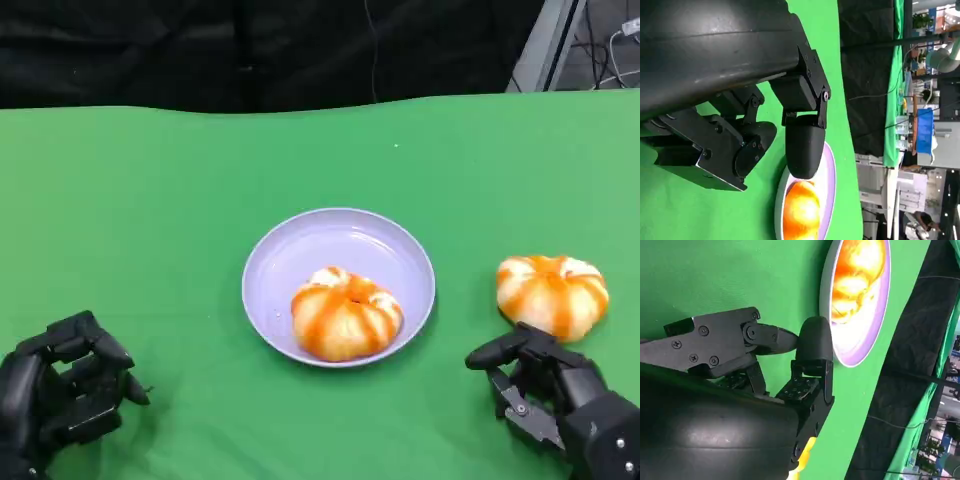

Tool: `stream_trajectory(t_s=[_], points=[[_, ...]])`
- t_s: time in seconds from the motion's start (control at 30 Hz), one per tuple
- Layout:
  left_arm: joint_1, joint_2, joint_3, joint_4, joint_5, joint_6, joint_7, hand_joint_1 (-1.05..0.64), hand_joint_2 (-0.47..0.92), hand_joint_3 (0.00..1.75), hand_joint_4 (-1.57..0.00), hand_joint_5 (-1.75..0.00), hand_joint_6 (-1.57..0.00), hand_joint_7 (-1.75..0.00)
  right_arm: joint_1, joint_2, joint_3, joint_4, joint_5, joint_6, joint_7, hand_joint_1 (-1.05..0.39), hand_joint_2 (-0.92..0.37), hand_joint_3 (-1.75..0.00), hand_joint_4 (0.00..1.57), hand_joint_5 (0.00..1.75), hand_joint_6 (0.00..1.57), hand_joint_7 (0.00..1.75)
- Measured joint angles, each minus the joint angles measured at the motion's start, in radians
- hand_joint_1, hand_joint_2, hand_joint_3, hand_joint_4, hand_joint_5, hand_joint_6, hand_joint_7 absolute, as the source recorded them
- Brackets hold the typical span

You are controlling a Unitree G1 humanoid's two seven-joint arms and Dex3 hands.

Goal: Grasp the bread from the table and place it into the plate.

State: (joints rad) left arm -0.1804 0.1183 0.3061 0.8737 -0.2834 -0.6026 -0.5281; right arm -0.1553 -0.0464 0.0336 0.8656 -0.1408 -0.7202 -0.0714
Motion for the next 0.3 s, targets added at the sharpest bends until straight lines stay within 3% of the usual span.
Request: stream_trajectory(t_s=[0.3], points=[[0.000, 0.000, 0.002, -0.001, -0.013, 0.001, -0.013, 0.07, 0.55, 1.23, -1.04, -1.54, -0.98, -1.36, 0.000, -0.002, 0.000, 0.000, 0.000, 0.000, 0.000, -0.31, -0.92, -0.41, 0.66, 1.75, 0.77, 1.10]])
